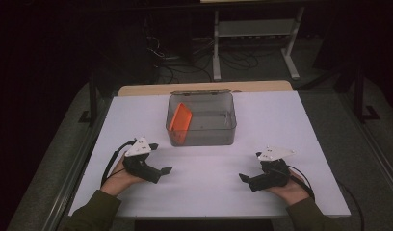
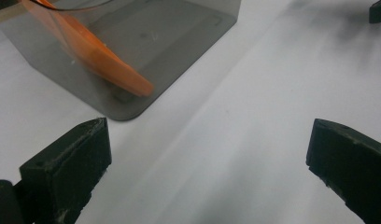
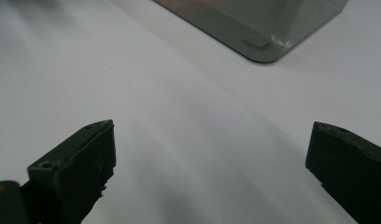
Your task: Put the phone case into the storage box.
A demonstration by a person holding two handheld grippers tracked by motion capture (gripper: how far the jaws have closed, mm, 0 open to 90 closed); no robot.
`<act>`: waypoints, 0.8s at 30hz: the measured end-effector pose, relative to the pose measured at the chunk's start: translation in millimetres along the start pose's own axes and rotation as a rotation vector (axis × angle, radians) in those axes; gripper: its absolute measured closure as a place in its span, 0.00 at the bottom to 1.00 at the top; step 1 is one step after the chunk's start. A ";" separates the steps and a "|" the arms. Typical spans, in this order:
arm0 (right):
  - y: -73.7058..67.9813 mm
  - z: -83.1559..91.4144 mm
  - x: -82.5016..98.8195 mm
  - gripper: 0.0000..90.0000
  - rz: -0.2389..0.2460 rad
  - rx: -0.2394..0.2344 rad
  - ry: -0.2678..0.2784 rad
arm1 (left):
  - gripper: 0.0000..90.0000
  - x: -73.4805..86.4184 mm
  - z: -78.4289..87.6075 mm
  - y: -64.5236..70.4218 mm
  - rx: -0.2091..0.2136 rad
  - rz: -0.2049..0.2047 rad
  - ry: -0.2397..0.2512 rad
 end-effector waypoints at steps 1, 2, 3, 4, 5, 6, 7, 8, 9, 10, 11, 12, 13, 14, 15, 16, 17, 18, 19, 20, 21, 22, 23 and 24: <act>0.0 0.1 -0.1 0.01 0.000 -0.001 0.001 | 0.00 1.3 0.6 0.9 -0.004 0.003 0.002; 0.1 0.1 -0.1 0.01 -0.001 -0.001 0.001 | 0.00 2.5 1.3 1.5 -0.006 0.006 0.004; 0.1 0.0 -0.1 0.01 0.000 0.000 0.001 | 0.00 3.6 2.1 2.1 -0.007 0.007 0.003; 0.1 -0.1 0.0 0.01 -0.002 -0.001 0.000 | 0.00 4.6 3.1 3.1 -0.007 0.007 0.005; 0.1 -0.1 0.0 0.01 -0.002 0.000 -0.001 | 0.00 5.3 3.7 4.0 -0.009 0.009 0.008; 0.1 -0.2 0.1 0.01 -0.002 0.000 -0.001 | 0.00 6.2 4.3 4.9 -0.009 0.009 0.010; 0.0 -0.2 0.1 0.01 -0.002 0.000 -0.002 | 0.00 7.2 4.7 6.0 -0.010 0.008 0.009; 0.1 -0.2 0.1 0.01 -0.001 0.000 -0.001 | 0.00 8.4 5.0 6.9 -0.012 0.008 0.007; 0.1 -0.2 0.1 0.01 -0.001 0.000 -0.001 | 0.00 9.8 5.1 7.9 -0.015 0.008 0.004; 0.2 -0.2 0.2 0.01 -0.001 0.001 -0.001 | 0.00 11.5 5.3 9.2 -0.018 0.009 0.003; 0.3 -0.3 0.2 0.01 0.000 0.001 -0.001 | 0.00 12.7 5.5 9.5 -0.017 0.008 0.001; 0.3 -0.3 0.2 0.01 0.000 0.000 -0.001 | 0.00 14.1 5.8 10.2 -0.020 0.010 0.000; 0.5 -0.4 0.2 0.01 0.001 0.001 -0.001 | 0.00 15.4 6.3 10.9 -0.023 0.013 0.001; 0.5 -0.5 0.3 0.01 0.000 0.002 -0.001 | 0.00 16.5 6.9 11.2 -0.024 0.013 0.002; 0.5 -0.4 0.3 0.01 0.000 0.002 -0.001 | 0.00 17.4 7.6 11.7 -0.025 0.018 0.005; 0.6 -0.4 0.3 0.01 0.000 0.003 -0.001 | 0.00 18.3 8.3 11.9 -0.028 0.018 0.007; 0.5 -0.3 0.3 0.01 0.000 0.003 0.000 | 0.00 19.1 9.0 12.1 -0.031 0.016 0.008; 0.6 -0.3 0.3 0.01 0.000 0.002 0.000 | 0.00 19.8 9.6 12.4 -0.030 0.017 0.008; 0.6 -0.3 0.3 0.01 0.000 0.003 0.000 | 0.00 20.5 9.7 12.7 -0.032 0.018 0.007; 0.5 -0.2 0.4 0.01 -0.002 0.004 -0.001 | 0.00 21.2 9.8 12.9 -0.032 0.015 0.003; 0.5 -0.3 0.5 0.01 -0.002 0.004 -0.001 | 0.00 22.5 9.5 14.0 -0.031 0.017 0.000; 0.6 -0.3 0.5 0.01 -0.002 0.004 -0.002 | 0.00 23.6 9.3 14.8 -0.027 0.015 -0.004; 0.6 -0.3 0.6 0.01 -0.002 0.005 -0.001 | 0.00 24.8 9.2 15.4 -0.029 0.010 -0.011; 0.6 -0.2 0.6 0.01 -0.002 0.004 -0.001 | 0.00 25.8 9.1 15.7 -0.032 0.008 -0.015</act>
Point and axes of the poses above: each handheld gripper's, and its own axes: z roughly backward along the jaws, x roughly out of its underside, y roughly to its right, the point moved 5 cm from there along -z, roughly forward along the jaws, and after that the axes turned 7 degrees about -z, right-handed, at the moved point
